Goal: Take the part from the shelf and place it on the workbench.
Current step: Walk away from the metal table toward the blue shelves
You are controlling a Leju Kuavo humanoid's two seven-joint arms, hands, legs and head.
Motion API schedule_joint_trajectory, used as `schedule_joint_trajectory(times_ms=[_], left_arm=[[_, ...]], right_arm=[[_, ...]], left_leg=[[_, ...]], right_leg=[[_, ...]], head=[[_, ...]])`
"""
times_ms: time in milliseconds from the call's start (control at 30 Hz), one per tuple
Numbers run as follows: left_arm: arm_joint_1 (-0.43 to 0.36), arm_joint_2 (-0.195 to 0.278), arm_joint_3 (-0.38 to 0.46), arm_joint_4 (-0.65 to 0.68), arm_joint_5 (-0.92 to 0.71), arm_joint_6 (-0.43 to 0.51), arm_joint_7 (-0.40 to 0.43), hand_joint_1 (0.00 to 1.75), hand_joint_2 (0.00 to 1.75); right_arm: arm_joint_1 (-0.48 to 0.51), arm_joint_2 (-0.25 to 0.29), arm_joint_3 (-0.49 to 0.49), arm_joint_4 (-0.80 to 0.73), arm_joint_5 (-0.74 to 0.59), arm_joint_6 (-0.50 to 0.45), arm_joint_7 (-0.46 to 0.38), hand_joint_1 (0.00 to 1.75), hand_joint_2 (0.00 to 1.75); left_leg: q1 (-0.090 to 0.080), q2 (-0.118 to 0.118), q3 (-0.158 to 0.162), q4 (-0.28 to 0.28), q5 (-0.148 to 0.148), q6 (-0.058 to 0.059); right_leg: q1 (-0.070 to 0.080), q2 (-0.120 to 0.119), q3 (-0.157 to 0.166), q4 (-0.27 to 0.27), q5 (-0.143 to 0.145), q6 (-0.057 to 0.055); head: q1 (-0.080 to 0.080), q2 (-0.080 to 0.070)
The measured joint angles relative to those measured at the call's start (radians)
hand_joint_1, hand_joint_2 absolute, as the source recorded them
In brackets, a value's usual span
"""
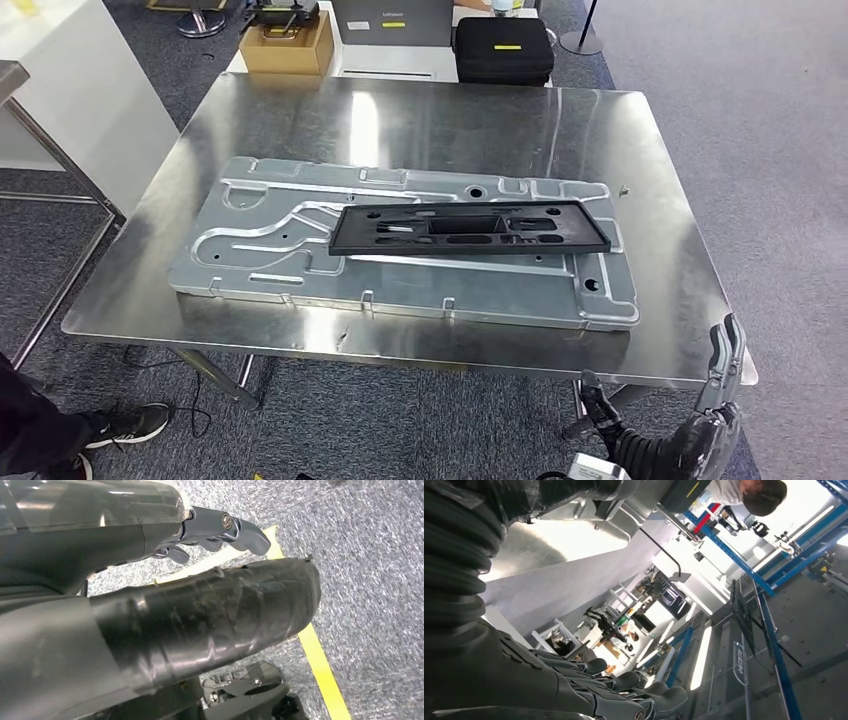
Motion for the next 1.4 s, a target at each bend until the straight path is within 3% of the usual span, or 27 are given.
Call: schedule_joint_trajectory(times_ms=[100, 133, 167, 200, 267, 333, 467, 533, 600, 633, 667, 700, 767, 833, 967, 1033, 1100, 1133, 1167, 1200, 1300, 1333, 1400], left_arm=[[0.000, 0.000, 0.000, 0.000, 0.000, 0.000, 0.000, 0.00, 0.00], [0.001, 0.000, 0.000, 0.000, 0.000, 0.000, 0.000, 0.00, 0.00], [0.001, 0.000, 0.000, 0.000, 0.000, 0.000, 0.001, 0.00, 0.00], [0.001, 0.000, 0.000, 0.000, 0.001, 0.000, 0.001, 0.00, 0.00], [0.001, -0.001, 0.000, 0.000, 0.001, 0.000, 0.001, 0.00, 0.00], [0.000, -0.001, 0.000, 0.000, 0.002, 0.000, 0.001, 0.00, 0.00], [0.000, -0.002, 0.000, 0.000, 0.007, 0.001, 0.001, 0.00, 0.00], [0.000, -0.002, 0.000, 0.000, 0.009, 0.002, 0.001, 0.00, 0.00], [0.001, -0.001, 0.000, 0.000, 0.010, 0.002, 0.001, 0.00, 0.00], [0.002, -0.001, 0.000, 0.000, 0.010, 0.002, 0.001, 0.00, 0.00], [0.003, -0.001, 0.000, 0.000, 0.010, 0.002, 0.001, 0.00, 0.00], [0.003, -0.001, 0.000, 0.000, 0.010, 0.002, 0.001, 0.00, 0.00], [0.002, -0.001, 0.000, 0.000, 0.011, 0.002, 0.001, 0.00, 0.00], [0.000, -0.001, 0.000, 0.000, 0.012, 0.002, 0.002, 0.00, 0.00], [0.002, -0.001, 0.000, 0.000, 0.013, 0.003, 0.005, 0.00, 0.00], [0.000, -0.002, 0.000, 0.000, 0.013, 0.004, 0.005, 0.00, 0.00], [-0.001, -0.002, 0.000, 0.000, 0.013, 0.004, 0.005, 0.00, 0.00], [0.000, -0.002, 0.000, 0.000, 0.013, 0.004, 0.005, 0.00, 0.00], [0.000, -0.001, 0.000, 0.000, 0.013, 0.004, 0.005, 0.00, 0.00], [0.001, -0.001, 0.000, 0.000, 0.013, 0.004, 0.005, 0.00, 0.00], [0.001, -0.002, 0.000, 0.000, 0.013, 0.005, 0.005, 0.00, 0.00], [0.000, -0.002, 0.000, 0.000, 0.013, 0.005, 0.005, 0.00, 0.00], [0.000, -0.002, 0.000, 0.000, 0.013, 0.005, 0.006, 0.00, 0.00]], right_arm=[[0.004, 0.000, 0.000, 0.001, -0.002, 0.000, 0.003, 0.00, 1.75], [0.006, 0.000, -0.001, 0.001, -0.002, 0.000, 0.004, 0.00, 1.75], [0.008, 0.000, -0.001, 0.001, -0.003, 0.000, 0.004, 0.00, 1.75], [0.008, 0.000, -0.001, 0.002, -0.003, 0.000, 0.004, 0.00, 1.75], [0.008, 0.000, -0.001, 0.002, -0.005, 0.000, 0.006, 0.00, 1.75], [0.009, 0.000, -0.001, 0.003, -0.010, 0.000, 0.010, 0.00, 1.75], [0.013, 0.000, -0.001, 0.006, -0.025, 0.000, 0.020, 0.00, 1.75], [0.015, 0.000, -0.001, 0.009, -0.034, 0.000, 0.024, 0.00, 1.75], [0.019, 0.000, -0.001, 0.012, -0.040, 0.000, 0.027, 0.00, 1.75], [0.020, 0.000, -0.001, 0.014, -0.041, 0.000, 0.027, 0.00, 1.75], [0.022, 0.000, -0.001, 0.017, -0.041, 0.000, 0.028, 0.00, 1.75], [0.023, 0.000, -0.001, 0.019, -0.041, 0.000, 0.029, 0.00, 1.75], [0.025, 0.000, -0.001, 0.022, -0.041, 0.000, 0.032, 0.00, 1.75], [0.025, 0.000, -0.001, 0.024, -0.041, 0.000, 0.036, 0.00, 1.75], [0.027, 0.000, -0.001, 0.028, -0.041, 0.000, 0.041, 0.00, 1.75], [0.029, 0.000, -0.001, 0.030, -0.041, 0.000, 0.042, 0.00, 1.75], [0.030, 0.000, -0.001, 0.033, -0.041, 0.000, 0.042, 0.00, 1.75], [0.030, 0.000, -0.001, 0.036, -0.041, 0.000, 0.042, 0.00, 1.75], [0.031, 0.000, -0.001, 0.038, -0.041, 0.000, 0.042, 0.00, 1.75], [0.031, 0.000, -0.001, 0.040, -0.041, 0.000, 0.043, 0.00, 1.75], [0.030, 0.000, -0.001, 0.042, -0.041, 0.000, 0.046, 0.00, 1.75], [0.030, 0.000, -0.001, 0.042, -0.041, 0.000, 0.047, 0.00, 1.75], [0.031, -0.001, -0.001, 0.043, -0.042, 0.000, 0.048, 0.00, 1.75]], left_leg=[[-0.001, 0.004, -0.012, -0.001, 0.008, 0.009], [-0.002, 0.004, -0.015, 0.001, 0.010, 0.010], [-0.002, 0.005, -0.018, 0.003, 0.011, 0.009], [-0.002, 0.004, -0.020, 0.006, 0.011, 0.009], [-0.003, 0.004, -0.022, 0.013, 0.010, 0.005], [-0.007, 0.003, -0.026, 0.020, 0.010, -0.004], [-0.008, 0.002, -0.036, 0.028, 0.007, -0.027], [-0.005, 0.000, -0.065, 0.097, -0.049, -0.038], [-0.001, 0.000, -0.113, 0.224, -0.122, -0.046], [0.000, 0.000, -0.128, 0.271, -0.140, -0.048], [0.001, 0.000, -0.127, 0.285, -0.140, -0.050], [0.002, 0.000, -0.106, 0.258, -0.120, -0.049], [0.002, 0.000, -0.027, 0.127, -0.068, -0.044], [-0.002, -0.001, 0.020, 0.031, -0.042, -0.035], [-0.004, 0.000, 0.015, 0.010, -0.023, -0.009], [-0.001, 0.003, 0.006, 0.003, -0.007, 0.008], [-0.003, 0.005, -0.011, 0.004, 0.005, 0.015], [-0.004, 0.006, -0.020, 0.006, 0.010, 0.016], [-0.004, 0.006, -0.029, 0.008, 0.015, 0.015], [-0.004, 0.006, -0.037, 0.011, 0.018, 0.014], [-0.005, 0.005, -0.053, 0.023, 0.027, 0.005], [-0.006, 0.004, -0.056, 0.025, 0.030, 0.000], [-0.008, 0.004, -0.059, 0.025, 0.039, -0.013]], right_leg=[[-0.002, 0.000, -0.077, 0.182, -0.104, 0.012], [-0.002, 0.000, -0.089, 0.218, -0.113, 0.014], [-0.002, 0.000, -0.084, 0.220, -0.104, 0.015], [-0.003, -0.001, -0.059, 0.180, -0.077, 0.014], [-0.001, -0.001, 0.019, 0.041, -0.020, 0.007], [0.004, 0.000, 0.059, -0.043, 0.002, -0.004], [0.002, 0.000, 0.052, -0.056, 0.015, -0.027], [-0.002, -0.003, 0.044, -0.062, 0.025, -0.040], [-0.001, -0.006, 0.032, -0.059, 0.032, -0.044], [0.000, -0.006, 0.026, -0.056, 0.034, -0.044], [0.000, -0.006, 0.020, -0.053, 0.036, -0.043], [0.000, -0.006, 0.016, -0.049, 0.038, -0.042], [0.000, -0.006, 0.010, -0.043, 0.041, -0.037], [0.002, -0.006, 0.006, -0.038, 0.045, -0.028], [0.001, -0.005, -0.001, -0.034, 0.049, -0.002], [-0.001, -0.003, -0.024, 0.024, -0.007, 0.007], [-0.002, -0.002, -0.068, 0.145, -0.088, 0.015], [-0.003, -0.002, -0.083, 0.197, -0.113, 0.019], [-0.003, -0.002, -0.083, 0.219, -0.117, 0.021], [-0.004, -0.002, -0.064, 0.204, -0.103, 0.022], [-0.001, -0.002, 0.062, 0.015, -0.036, 0.011], [0.001, -0.002, 0.087, -0.030, -0.025, 0.005], [0.008, -0.001, 0.094, -0.054, -0.019, -0.007]], head=[[0.001, 0.000], [0.001, 0.000], [0.000, 0.000], [0.000, 0.000], [0.000, 0.000], [0.000, 0.000], [0.000, 0.000], [-0.001, 0.000], [-0.002, 0.000], [-0.002, 0.000], [-0.002, 0.000], [-0.002, 0.000], [-0.002, 0.000], [-0.001, 0.000], [-0.001, 0.000], [0.000, 0.000], [0.000, 0.000], [0.000, 0.000], [0.000, 0.000], [0.000, 0.000], [0.000, 0.000], [0.000, 0.000], [0.000, 0.000]])
